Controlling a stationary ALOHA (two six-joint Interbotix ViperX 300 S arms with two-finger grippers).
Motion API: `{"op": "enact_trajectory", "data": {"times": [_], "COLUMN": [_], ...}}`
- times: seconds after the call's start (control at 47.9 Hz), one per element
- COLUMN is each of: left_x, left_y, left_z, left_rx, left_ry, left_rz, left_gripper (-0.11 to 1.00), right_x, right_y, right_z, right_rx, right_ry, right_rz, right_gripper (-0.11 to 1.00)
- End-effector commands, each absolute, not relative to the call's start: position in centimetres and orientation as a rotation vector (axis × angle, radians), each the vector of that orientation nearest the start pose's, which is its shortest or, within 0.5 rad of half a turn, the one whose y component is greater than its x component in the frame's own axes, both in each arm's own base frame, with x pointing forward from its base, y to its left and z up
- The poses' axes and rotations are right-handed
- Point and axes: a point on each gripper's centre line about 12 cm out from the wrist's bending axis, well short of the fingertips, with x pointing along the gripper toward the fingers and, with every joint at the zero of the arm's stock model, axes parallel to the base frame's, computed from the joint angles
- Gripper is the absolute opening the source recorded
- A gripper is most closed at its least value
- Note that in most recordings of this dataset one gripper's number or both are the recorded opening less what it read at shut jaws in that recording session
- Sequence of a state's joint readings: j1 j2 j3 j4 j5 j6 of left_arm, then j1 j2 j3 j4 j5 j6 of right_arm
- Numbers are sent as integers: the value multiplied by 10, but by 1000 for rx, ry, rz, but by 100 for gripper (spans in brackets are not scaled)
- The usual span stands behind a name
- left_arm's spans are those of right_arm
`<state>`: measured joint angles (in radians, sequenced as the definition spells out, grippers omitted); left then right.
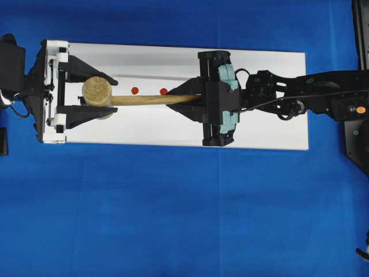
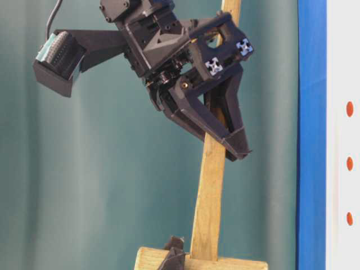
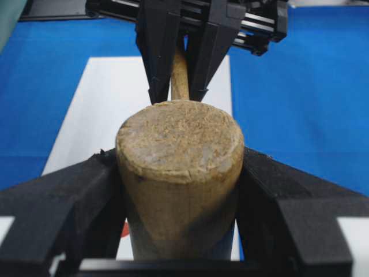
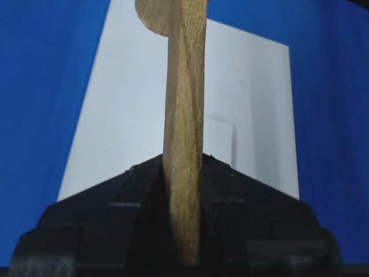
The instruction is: Hit the mark with a hammer.
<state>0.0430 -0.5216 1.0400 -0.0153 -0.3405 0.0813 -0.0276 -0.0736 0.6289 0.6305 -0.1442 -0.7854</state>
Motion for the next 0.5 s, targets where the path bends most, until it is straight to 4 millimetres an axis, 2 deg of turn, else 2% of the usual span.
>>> {"op": "enact_trajectory", "data": {"times": [0.0, 0.48], "left_x": [280, 280], "left_y": [11, 11], "left_z": [256, 256], "left_rx": [63, 70], "left_ry": [146, 147], "left_rz": [39, 38], "left_gripper": [45, 46], "right_x": [403, 403], "right_y": [-20, -22], "right_z": [237, 237], "right_rx": [-179, -181], "right_ry": [407, 400], "right_rz": [-75, -84], "right_gripper": [3, 3]}}
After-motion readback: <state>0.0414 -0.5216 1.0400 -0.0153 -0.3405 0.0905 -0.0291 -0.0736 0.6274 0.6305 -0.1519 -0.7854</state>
